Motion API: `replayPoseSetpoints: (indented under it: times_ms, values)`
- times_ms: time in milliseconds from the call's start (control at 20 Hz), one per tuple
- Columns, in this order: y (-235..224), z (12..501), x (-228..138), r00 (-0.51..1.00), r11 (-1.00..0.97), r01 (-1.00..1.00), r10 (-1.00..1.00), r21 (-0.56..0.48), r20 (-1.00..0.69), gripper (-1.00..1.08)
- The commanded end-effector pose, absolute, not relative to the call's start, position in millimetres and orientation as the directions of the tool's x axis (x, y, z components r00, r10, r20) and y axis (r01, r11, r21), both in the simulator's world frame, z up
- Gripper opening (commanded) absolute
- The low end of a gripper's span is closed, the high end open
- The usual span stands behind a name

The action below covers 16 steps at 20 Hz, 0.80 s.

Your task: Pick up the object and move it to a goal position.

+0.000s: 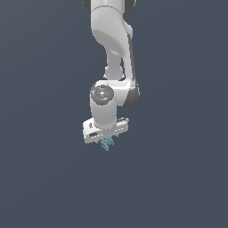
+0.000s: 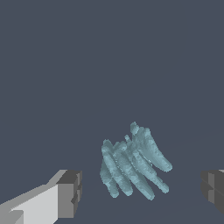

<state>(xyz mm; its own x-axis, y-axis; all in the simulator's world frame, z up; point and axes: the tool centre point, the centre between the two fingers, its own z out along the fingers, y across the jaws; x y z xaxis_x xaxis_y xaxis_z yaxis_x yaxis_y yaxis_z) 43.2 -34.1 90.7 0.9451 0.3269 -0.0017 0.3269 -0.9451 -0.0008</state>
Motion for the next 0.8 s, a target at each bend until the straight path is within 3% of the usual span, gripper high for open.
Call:
replayPoseSetpoints:
  times_ms: [0,750]
  values:
    - [-34.1,89.4,43.4,0.945,-0.945,0.327,0.327,-0.001,-0.001,1.00]
    - [-34.2,40.2,44.2,0.943,-0.943,0.332,0.332,0.000,0.000,1.00]
